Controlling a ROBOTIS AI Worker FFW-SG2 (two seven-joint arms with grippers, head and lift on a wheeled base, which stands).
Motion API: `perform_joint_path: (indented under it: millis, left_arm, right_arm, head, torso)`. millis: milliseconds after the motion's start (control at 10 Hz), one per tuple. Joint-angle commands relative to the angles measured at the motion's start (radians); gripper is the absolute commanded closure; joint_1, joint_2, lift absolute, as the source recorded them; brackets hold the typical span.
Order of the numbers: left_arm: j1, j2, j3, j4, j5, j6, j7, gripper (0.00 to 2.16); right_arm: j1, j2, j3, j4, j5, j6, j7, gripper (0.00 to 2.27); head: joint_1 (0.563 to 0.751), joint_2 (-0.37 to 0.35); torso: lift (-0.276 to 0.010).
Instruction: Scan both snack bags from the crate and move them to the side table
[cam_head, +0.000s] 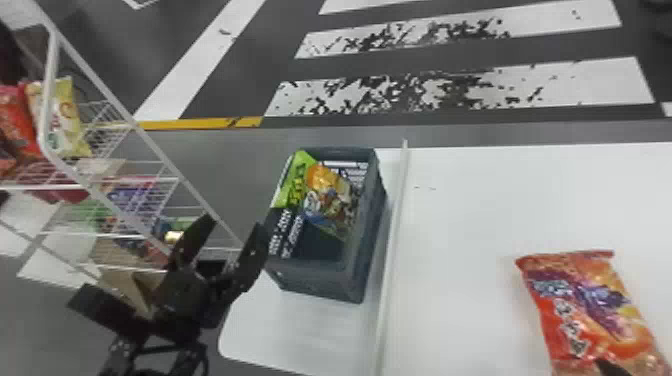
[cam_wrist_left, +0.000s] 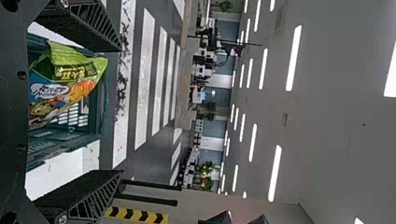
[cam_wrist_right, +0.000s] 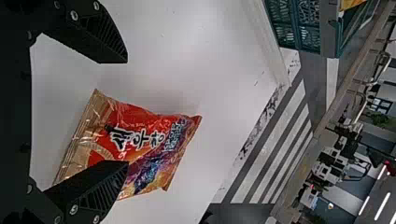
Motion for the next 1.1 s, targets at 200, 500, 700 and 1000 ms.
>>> perform_joint_path:
  millis: [200,500,700,1000]
  left_arm:
    - [-0.004,0.000,-0.003,0.008,0.002,-0.001,-0.013,0.06]
    - [-0.004,0.003,-0.003,0.011,0.002,-0.001,-0.029,0.06]
    - [-0.004,0.012,-0.003,0.014,0.005,-0.001,-0.032,0.06]
    - [-0.004,0.020,0.011,0.032,0.018,-0.001,-0.059,0.06]
  right_arm:
    - [-0.081,-0.003,0.073,0.069,0.049,0.136,-0.062,0.16]
    - [-0.159,0.001,0.100,0.146,0.065,0.209,-0.097,0.16]
    - [-0.199,0.004,0.112,0.183,0.083,0.240,-0.103,0.16]
    - [-0.256,0.013,0.132,0.240,0.112,0.283,-0.103,0.17]
  head:
    - [0.695,0.350]
    - [0.695,0.350]
    - [0.695,0.350]
    - [0.695,0.350]
  torso:
    - [-0.029]
    - [-0.029]
    - [-0.029]
    - [-0.029]
